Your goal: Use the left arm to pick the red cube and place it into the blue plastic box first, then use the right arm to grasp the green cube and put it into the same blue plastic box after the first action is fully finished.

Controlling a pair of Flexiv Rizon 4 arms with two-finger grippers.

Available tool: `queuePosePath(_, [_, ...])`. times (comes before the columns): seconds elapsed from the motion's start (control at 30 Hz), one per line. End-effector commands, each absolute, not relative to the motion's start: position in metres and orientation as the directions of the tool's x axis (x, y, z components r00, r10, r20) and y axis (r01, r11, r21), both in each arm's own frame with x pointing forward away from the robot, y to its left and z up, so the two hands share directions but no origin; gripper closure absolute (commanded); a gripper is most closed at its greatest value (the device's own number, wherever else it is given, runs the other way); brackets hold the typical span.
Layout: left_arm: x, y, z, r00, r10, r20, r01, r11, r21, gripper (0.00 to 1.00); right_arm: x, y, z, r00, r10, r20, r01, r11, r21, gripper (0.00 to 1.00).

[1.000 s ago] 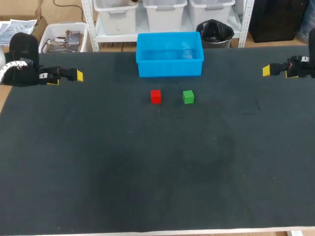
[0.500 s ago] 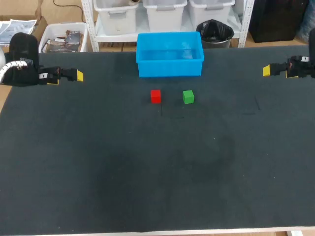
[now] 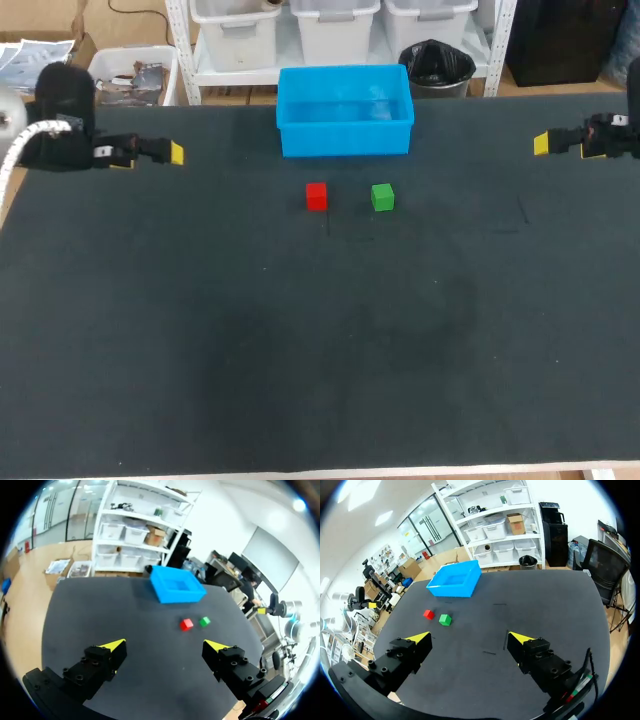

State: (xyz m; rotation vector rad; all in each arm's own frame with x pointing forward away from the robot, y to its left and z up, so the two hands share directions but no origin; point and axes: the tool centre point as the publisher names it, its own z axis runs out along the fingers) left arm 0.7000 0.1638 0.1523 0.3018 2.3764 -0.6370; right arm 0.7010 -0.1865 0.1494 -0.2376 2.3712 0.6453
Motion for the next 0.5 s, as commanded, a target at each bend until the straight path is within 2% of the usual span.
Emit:
queuePosePath(0.03, [0.715,0.141,0.157,-0.804,0.080,-0.589,0.304,0.907,-0.291,0.00,0.701,-0.186,0.149,-0.766,-0.002,-0.643,-0.327,0.862,0.388,0.00])
queuePosePath(0.5, [0.726,0.092,0.164,-0.860,0.117,-0.497,0.249,0.946,-0.208,0.00,0.701,-0.186,0.149,-0.766,-0.002,-0.643,-0.327,0.862,0.388,0.00])
